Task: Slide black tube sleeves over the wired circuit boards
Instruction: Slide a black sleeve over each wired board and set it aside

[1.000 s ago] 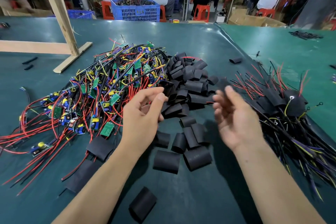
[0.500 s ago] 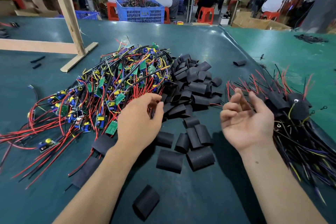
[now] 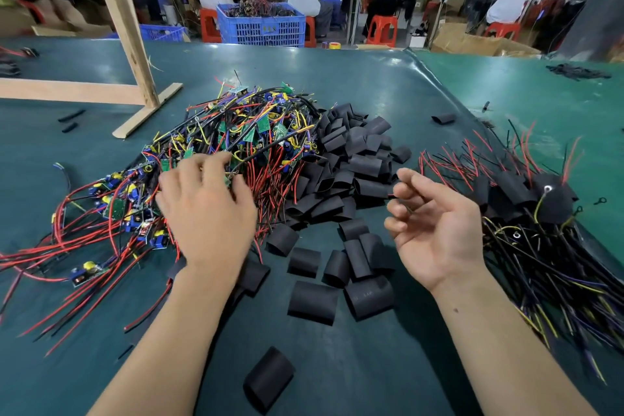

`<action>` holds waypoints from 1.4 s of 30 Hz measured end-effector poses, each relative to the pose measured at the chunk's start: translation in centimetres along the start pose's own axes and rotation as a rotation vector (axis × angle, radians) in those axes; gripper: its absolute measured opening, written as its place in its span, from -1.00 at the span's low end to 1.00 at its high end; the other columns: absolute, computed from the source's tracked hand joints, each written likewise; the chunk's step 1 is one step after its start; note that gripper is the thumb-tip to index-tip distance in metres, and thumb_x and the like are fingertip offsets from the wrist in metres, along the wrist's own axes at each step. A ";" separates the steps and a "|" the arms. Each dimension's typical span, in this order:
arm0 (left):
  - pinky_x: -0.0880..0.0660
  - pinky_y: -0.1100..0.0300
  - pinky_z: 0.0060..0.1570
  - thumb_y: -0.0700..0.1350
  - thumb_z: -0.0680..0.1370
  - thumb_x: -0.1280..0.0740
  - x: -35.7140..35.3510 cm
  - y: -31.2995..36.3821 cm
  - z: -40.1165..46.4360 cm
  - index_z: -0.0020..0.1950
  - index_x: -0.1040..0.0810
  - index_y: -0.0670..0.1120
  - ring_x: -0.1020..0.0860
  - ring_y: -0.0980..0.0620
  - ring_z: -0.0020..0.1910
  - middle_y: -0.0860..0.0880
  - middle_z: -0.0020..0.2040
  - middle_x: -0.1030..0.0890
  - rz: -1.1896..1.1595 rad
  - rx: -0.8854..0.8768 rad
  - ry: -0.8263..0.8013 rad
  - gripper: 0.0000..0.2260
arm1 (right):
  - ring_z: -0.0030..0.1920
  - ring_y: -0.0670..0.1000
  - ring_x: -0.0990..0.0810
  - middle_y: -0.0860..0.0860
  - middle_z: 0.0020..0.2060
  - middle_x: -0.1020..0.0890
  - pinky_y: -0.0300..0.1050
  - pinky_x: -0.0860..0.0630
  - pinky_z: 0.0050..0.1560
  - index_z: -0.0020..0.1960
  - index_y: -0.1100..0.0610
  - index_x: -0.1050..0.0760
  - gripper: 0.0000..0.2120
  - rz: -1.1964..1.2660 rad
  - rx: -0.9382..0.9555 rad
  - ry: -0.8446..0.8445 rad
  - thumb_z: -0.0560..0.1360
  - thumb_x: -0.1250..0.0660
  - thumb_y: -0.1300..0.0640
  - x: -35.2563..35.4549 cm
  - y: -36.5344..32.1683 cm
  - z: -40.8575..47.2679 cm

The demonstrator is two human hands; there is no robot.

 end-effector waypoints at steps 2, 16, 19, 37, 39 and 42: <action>-0.36 -0.13 0.09 -0.11 0.51 -0.36 -0.4 -1.8 0.5 0.30 -0.49 -0.17 -0.49 -0.33 0.11 -0.26 0.15 -0.57 0.072 0.118 -0.082 -0.63 | -0.44 -0.04 -0.41 0.01 -0.36 -0.55 -0.25 -0.32 -0.51 -0.18 0.15 -0.65 -0.79 0.025 0.002 -0.017 0.46 -0.23 0.21 0.1 0.0 0.1; -0.45 -0.08 0.17 -0.25 0.47 -0.37 -1.6 -4.1 1.3 0.24 -0.63 -0.14 -0.52 -0.30 0.13 -0.18 0.13 -0.65 0.026 0.138 -0.343 -0.66 | -0.44 -0.03 -0.42 0.02 -0.35 -0.55 -0.25 -0.33 -0.51 -0.15 0.15 -0.62 -0.82 0.023 0.025 -0.063 0.35 -0.25 0.19 0.1 -0.3 0.0; -0.46 -0.03 0.13 -0.33 0.44 -0.35 -1.6 -3.7 1.0 0.27 -0.60 -0.11 -0.56 -0.25 0.12 -0.13 0.15 -0.64 -0.016 0.125 -0.360 -0.59 | -0.44 -0.04 -0.42 0.02 -0.36 -0.55 -0.25 -0.33 -0.51 -0.16 0.15 -0.62 -0.82 0.017 0.031 -0.069 0.35 -0.25 0.19 0.0 -0.4 0.0; -0.28 -0.10 0.25 -0.06 0.52 -0.42 -2.1 -5.0 1.6 0.28 -0.56 -0.15 -0.37 -0.28 0.25 -0.21 0.23 -0.54 0.084 0.133 -0.329 -0.64 | -0.42 -0.04 -0.44 0.04 -0.34 -0.58 -0.23 -0.32 -0.47 -0.14 0.15 -0.62 -0.74 -0.112 0.027 -0.080 0.51 -0.16 0.30 -0.4 0.0 -0.3; -0.28 -0.13 0.23 -0.03 0.54 -0.40 -2.1 -4.9 1.4 0.29 -0.58 -0.10 -0.33 -0.27 0.27 -0.19 0.25 -0.53 0.143 0.131 -0.345 -0.66 | -0.43 -0.04 -0.44 0.04 -0.34 -0.58 -0.24 -0.32 -0.47 -0.14 0.15 -0.62 -0.74 -0.114 0.029 -0.080 0.51 -0.15 0.30 -0.4 0.0 -0.3; -0.25 -0.14 0.24 0.00 0.55 -0.39 -2.2 -4.6 1.3 0.21 -0.65 -0.05 -0.32 -0.25 0.29 -0.14 0.22 -0.55 0.179 0.110 -0.373 -0.73 | -0.42 -0.04 -0.44 0.04 -0.34 -0.58 -0.24 -0.32 -0.47 -0.13 0.16 -0.61 -0.75 -0.118 0.029 -0.082 0.51 -0.15 0.30 -0.4 0.0 -0.3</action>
Point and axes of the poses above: each hand's wrist, its own z-axis towards the middle knuckle, its own x-axis out of the back of the hand, y = z × x, the point moved 7 cm from there along z, towards the middle knuckle
